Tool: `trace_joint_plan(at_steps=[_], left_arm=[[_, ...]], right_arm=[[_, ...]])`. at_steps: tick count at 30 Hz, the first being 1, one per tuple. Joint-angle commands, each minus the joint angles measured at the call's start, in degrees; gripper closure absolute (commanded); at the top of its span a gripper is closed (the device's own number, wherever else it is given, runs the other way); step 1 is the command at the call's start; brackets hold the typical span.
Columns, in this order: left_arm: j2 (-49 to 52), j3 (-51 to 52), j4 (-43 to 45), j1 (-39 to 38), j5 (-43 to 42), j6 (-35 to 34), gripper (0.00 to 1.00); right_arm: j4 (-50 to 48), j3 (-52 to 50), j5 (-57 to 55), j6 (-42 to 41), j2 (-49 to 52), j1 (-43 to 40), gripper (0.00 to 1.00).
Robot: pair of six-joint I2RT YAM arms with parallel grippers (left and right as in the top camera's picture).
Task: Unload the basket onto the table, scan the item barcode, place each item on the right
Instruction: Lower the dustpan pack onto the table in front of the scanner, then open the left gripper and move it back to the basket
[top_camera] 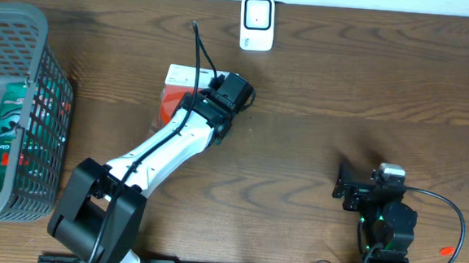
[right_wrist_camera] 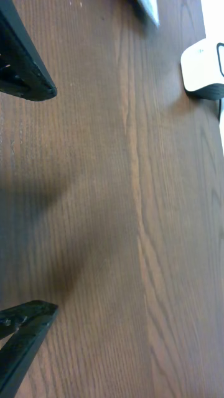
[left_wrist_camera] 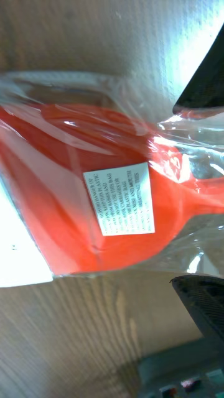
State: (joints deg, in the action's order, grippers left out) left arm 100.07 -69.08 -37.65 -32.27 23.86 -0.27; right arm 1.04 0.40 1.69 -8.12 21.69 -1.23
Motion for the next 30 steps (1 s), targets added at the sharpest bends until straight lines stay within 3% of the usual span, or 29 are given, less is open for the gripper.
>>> trace_joint_plan(at_steps=[1,6,9,15,23,30], left_arm=[[-2.2,-0.2,1.1,0.2,-1.3,-1.4,0.20],[-9.5,-0.8,4.3,0.2,-5.7,-1.5,0.20],[-16.8,-0.8,7.9,0.2,-6.9,-1.4,0.11],[-30.3,-0.9,13.0,2.6,-6.6,4.4,0.10],[-44.2,-0.9,21.7,17.7,-6.5,6.2,0.09],[-46.6,-0.9,25.4,33.8,-6.4,8.9,0.09]], right_arm=[[-0.2,-0.1,-0.4,-0.6,0.1,0.2,0.01],[0.0,-0.1,-0.4,-0.6,0.1,0.2,0.01],[0.0,-0.1,-0.4,-0.6,0.1,0.2,0.01],[0.0,-0.1,-0.4,-0.6,0.1,0.2,0.01],[-0.2,-0.1,-0.3,-0.7,0.1,0.2,0.01],[-0.5,-0.1,-0.1,-1.3,0.1,0.2,0.01]])
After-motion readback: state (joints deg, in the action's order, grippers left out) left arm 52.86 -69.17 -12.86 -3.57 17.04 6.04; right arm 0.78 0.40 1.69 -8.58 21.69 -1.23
